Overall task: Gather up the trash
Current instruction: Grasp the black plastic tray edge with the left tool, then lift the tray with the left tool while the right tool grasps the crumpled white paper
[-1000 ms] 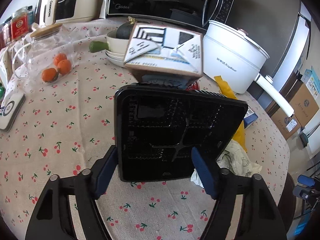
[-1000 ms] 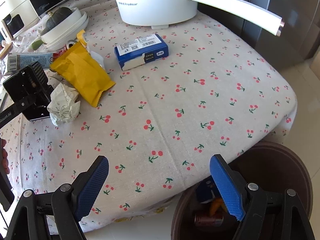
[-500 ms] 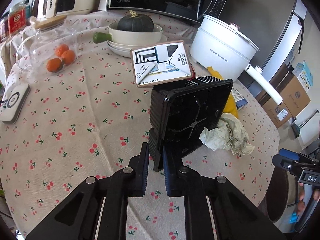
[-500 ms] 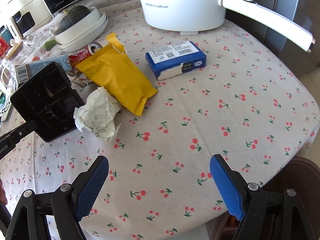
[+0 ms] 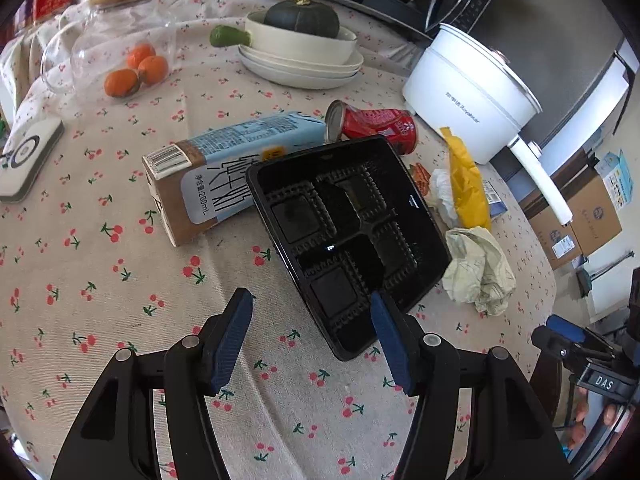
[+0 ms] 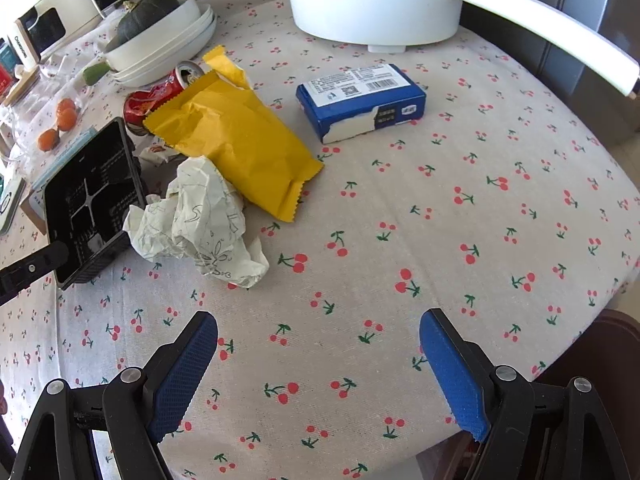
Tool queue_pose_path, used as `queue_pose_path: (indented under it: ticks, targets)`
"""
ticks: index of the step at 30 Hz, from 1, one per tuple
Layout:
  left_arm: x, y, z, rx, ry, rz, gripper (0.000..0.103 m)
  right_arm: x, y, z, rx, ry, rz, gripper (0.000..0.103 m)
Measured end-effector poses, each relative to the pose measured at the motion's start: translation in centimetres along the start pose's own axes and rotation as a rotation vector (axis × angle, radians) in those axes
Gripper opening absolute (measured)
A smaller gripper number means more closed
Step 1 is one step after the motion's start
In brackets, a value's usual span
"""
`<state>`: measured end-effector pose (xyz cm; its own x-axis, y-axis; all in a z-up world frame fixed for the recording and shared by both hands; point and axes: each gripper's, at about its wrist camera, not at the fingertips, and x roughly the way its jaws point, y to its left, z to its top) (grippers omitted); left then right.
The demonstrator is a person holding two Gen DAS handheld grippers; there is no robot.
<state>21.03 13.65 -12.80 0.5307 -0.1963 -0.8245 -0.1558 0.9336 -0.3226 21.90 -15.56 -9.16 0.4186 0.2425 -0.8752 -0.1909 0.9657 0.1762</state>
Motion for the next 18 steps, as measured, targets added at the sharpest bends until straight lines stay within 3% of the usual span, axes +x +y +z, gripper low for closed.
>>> queue_pose_path:
  ticks: [3, 7, 12, 15, 18]
  targets:
    - [1.0, -0.1, 0.4, -0.054, 0.013, -0.009, 0.066, 0.1, -0.7, 0.0, 0.014, 0.006, -0.003, 0.086]
    - [1.6, -1.6, 0.7, -0.089, 0.009, -0.028, 0.078, 0.2, -1.5, 0.0, 0.031, 0.017, -0.002, 0.086]
    - [2.7, -2.8, 0.6, -0.098, -0.002, 0.052, 0.078, 0.2, -2.1, -0.2, 0.046, 0.025, 0.004, 0.086]
    - [2.9, -2.9, 0.8, -0.102, -0.026, 0.086, 0.075, 0.1, -2.2, -0.4, 0.049, 0.026, 0.006, 0.086]
    - [2.9, -2.9, 0.8, -0.080, -0.027, 0.091, 0.060, -0.1, -2.2, -0.3, 0.045, 0.021, 0.008, 0.086]
